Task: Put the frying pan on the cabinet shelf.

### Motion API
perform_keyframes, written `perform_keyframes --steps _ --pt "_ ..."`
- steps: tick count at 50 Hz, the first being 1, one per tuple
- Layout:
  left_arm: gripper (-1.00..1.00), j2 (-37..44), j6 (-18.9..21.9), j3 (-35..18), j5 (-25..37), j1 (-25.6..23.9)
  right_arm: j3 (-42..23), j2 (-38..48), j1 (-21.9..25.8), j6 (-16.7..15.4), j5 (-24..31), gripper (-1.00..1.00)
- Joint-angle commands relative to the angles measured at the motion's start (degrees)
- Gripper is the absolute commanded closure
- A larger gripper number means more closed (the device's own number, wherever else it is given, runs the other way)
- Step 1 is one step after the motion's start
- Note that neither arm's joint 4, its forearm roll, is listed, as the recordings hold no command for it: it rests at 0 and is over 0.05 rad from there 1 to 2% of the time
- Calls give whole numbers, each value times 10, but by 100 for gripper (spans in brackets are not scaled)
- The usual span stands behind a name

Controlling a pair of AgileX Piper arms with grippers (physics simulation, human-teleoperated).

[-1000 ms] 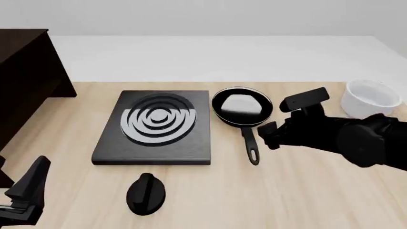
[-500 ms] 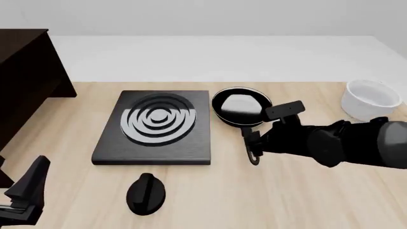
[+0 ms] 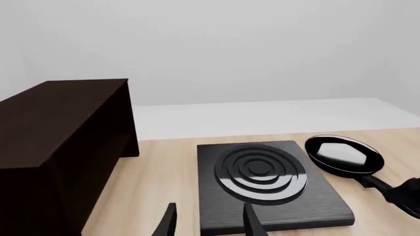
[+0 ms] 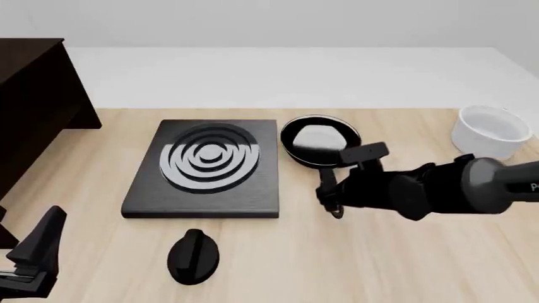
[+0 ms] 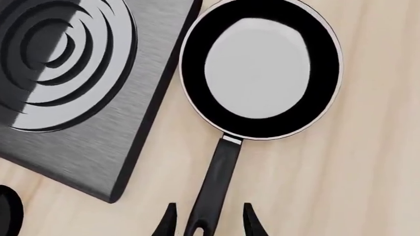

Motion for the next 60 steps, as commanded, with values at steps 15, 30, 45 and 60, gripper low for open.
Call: perform_keyframes --steps 15,30,45,60 --pt "-100 0 -1 0 1 -3 -21 72 -2 -21 -16 -100" --pt "-100 0 2 0 2 -9 -16 61 -3 -25 -19 -100" --pt "-100 0 4 0 5 -14 29 -42 -57 -74 -9 100" --pt "-100 0 3 0 4 -14 61 -154 -106 -140 7 100"
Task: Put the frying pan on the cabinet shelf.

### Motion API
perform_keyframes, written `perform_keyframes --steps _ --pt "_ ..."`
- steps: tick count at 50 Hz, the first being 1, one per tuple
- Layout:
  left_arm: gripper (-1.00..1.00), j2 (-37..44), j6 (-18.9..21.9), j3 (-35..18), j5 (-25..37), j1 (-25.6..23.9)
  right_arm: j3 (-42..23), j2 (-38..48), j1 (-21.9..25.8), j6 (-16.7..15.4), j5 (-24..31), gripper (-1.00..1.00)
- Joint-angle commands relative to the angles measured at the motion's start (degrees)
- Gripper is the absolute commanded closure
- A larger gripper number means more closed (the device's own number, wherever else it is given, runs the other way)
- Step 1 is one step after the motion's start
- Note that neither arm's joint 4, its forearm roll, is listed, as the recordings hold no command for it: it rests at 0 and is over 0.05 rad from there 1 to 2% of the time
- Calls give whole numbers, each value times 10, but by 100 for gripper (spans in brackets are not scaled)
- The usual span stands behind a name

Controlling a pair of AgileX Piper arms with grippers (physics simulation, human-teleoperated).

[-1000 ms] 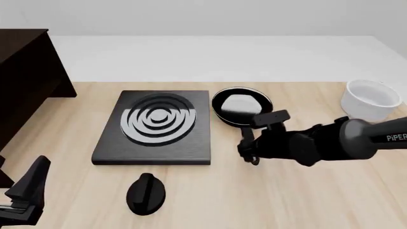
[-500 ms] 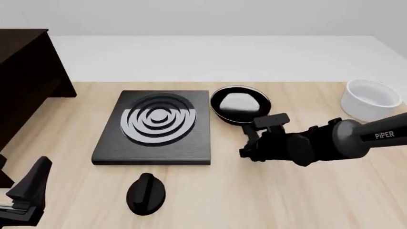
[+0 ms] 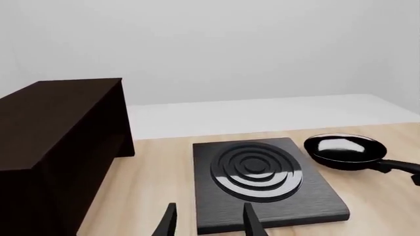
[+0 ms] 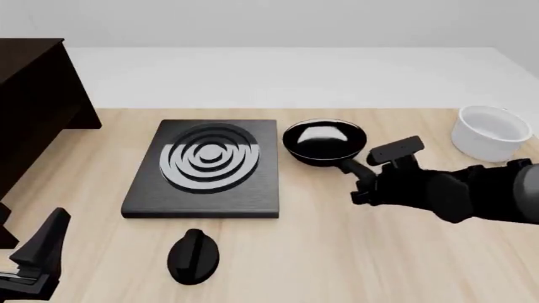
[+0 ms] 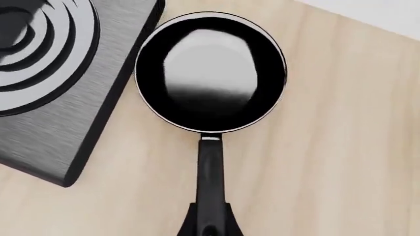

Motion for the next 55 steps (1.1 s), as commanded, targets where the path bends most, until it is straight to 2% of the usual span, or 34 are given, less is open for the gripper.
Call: perform_keyframes --steps 1,11,18,29,32,34,36,37,38,41,44,45,46,47,48,49,51,53,54,55 --pt "-100 0 -1 0 0 0 10 -89 -20 -16 14 100" --pt "-100 0 -5 0 1 -4 16 -172 -9 -8 33 100" --pt "-100 0 -12 -1 4 -4 7 -220 -13 -27 53 100" --pt "-100 8 -35 -2 18 0 -40 -267 28 -27 102 100" --pt "-100 25 -72 -7 12 5 -60 -280 50 -27 116 100" --pt "-100 62 -135 -9 -9 14 -70 -286 65 -28 123 100" --pt "-100 53 -149 -24 10 7 -85 -286 82 -20 132 100" --pt "-100 85 -171 -25 -2 -3 -93 -290 87 -12 135 100" --pt "-100 81 -169 -34 8 -8 -101 -290 92 -12 137 100" --pt "-100 93 -201 -48 17 -13 -118 -289 99 -28 145 100" --pt "-100 108 -253 -84 45 -25 -137 -289 106 -32 150 100" --pt "-100 126 -264 -93 49 -22 -144 -284 110 -28 150 100" --pt "-100 129 -270 -112 59 -38 -151 -278 116 -10 144 100" --pt "-100 130 -265 -127 71 -21 -151 -271 118 -19 141 100" --pt "-100 130 -275 -142 77 -23 -152 -263 125 -32 136 100" --pt "-100 143 -289 -153 77 -38 -154 -255 125 -30 132 100" --pt "-100 164 -289 -190 93 -56 -164 -247 132 -31 130 100" --pt "-100 202 -297 -203 81 -74 -174 -242 146 -30 130 100" --pt "-100 246 -321 -206 73 -93 -181 -237 150 -20 132 100" --pt "-100 222 -350 -205 57 -136 -188 -228 148 -27 139 100"
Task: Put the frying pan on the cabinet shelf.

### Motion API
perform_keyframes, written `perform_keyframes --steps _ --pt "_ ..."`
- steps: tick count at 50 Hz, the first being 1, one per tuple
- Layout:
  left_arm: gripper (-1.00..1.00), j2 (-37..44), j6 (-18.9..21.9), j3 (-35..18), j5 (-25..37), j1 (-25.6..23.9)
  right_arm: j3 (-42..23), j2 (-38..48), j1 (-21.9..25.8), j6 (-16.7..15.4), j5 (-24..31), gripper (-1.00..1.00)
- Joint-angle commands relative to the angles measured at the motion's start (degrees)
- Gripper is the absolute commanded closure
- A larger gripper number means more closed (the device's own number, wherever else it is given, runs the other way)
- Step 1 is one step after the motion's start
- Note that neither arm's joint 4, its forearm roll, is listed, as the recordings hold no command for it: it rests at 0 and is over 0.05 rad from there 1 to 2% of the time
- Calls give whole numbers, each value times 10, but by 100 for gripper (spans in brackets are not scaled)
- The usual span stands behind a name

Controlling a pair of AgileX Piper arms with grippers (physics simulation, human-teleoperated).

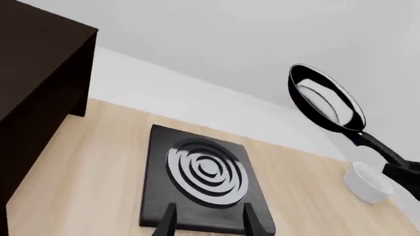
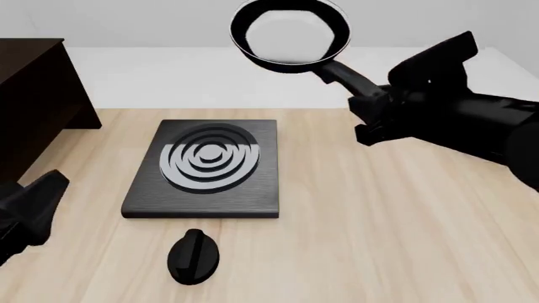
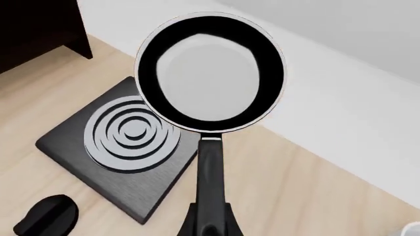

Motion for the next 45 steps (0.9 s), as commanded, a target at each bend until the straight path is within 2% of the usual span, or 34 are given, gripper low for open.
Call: perform_keyframes --steps 1,2,4,5,7,9,10,11,12,15,17,21,23,26,28,32,36,39,42,45 --pt "-100 103 -117 -94 0 -109 -72 28 44 -10 1 100" --pt "-100 136 -154 -91 -16 -94 -78 27 52 -8 -1 100" --pt "-100 146 -155 -111 -26 -75 -94 31 62 12 6 100" --pt "-100 152 -149 -121 -25 -80 -99 34 68 10 9 100" --pt "-100 182 -165 -133 -35 -70 -111 46 90 6 11 100" --pt "-100 195 -159 -147 -40 -84 -121 60 111 6 15 100" --pt "-100 205 -170 -156 -35 -109 -132 69 134 23 18 100" --pt "-100 211 -195 -153 -31 -112 -137 74 133 26 23 100" --pt "-100 227 -236 -141 -35 -113 -142 79 144 10 24 100" --pt "-100 216 -253 -153 -44 -116 -151 86 150 15 27 100" --pt "-100 223 -284 -148 -52 -130 -156 91 155 13 28 100" --pt "-100 233 -297 -151 -50 -170 -160 95 180 23 27 100" --pt "-100 241 -382 -111 -94 -200 -161 93 189 37 26 100" --pt "-100 240 -383 -119 -95 -213 -160 91 191 31 26 100" --pt "-100 244 -383 -123 -101 -223 -160 89 198 40 27 100" --pt "-100 253 -415 -122 -121 -261 -152 91 213 40 24 100" --pt "-100 275 -432 -123 -138 -301 -148 90 207 38 16 100" --pt "-100 286 -429 -124 -146 -304 -145 89 208 39 14 100" --pt "-100 290 -408 -140 -136 -303 -141 90 210 41 12 100" --pt "-100 302 -432 -131 -161 -302 -139 91 212 42 12 100"
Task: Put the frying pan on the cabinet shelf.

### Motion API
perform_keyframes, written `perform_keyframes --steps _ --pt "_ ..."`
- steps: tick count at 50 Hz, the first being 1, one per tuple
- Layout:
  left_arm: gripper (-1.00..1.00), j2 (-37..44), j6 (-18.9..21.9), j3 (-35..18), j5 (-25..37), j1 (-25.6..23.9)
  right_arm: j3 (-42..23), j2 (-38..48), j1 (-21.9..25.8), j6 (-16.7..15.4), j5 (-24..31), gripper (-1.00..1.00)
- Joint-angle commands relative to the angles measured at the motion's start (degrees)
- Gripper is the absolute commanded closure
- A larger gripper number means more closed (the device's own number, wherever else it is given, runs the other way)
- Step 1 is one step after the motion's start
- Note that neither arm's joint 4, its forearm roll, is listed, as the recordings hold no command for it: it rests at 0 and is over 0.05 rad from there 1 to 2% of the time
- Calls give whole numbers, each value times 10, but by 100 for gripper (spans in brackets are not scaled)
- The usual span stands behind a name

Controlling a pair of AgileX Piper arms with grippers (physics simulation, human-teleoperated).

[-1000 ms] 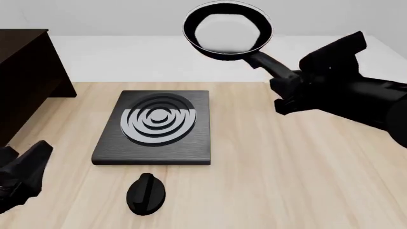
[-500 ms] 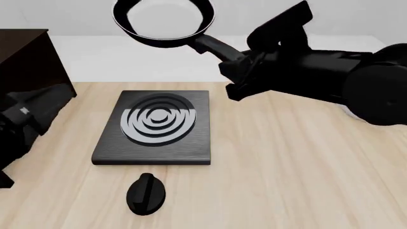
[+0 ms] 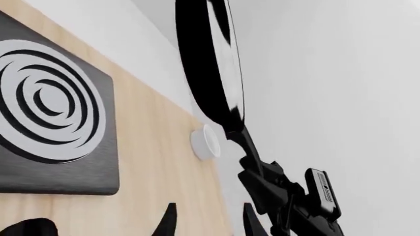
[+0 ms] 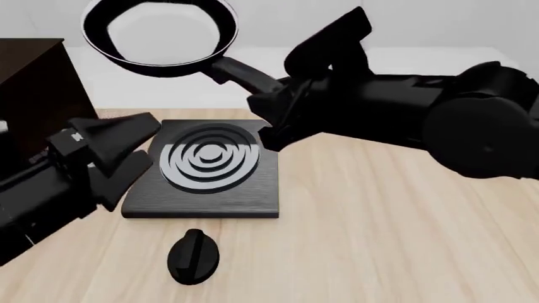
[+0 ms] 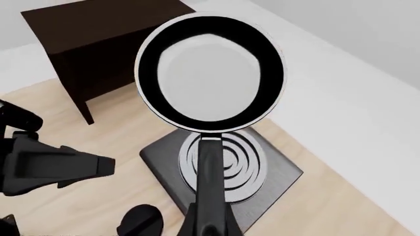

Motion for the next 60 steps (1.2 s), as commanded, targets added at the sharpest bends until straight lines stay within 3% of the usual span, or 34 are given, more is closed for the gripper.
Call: perform_keyframes --steps 1,19,23,41,60 --pt "-100 36 -46 -1 -44 -38 -9 -5 13 13 -9 100" --pt "-100 68 -43 -46 -49 -40 6 -8 22 15 -14 100" --pt "-100 76 -63 -41 -69 -39 9 -8 24 17 -18 100" --pt "-100 106 -73 -36 -100 -52 32 11 63 24 -40 100" --pt "-100 136 -89 -31 -127 -64 43 9 70 25 -48 100"
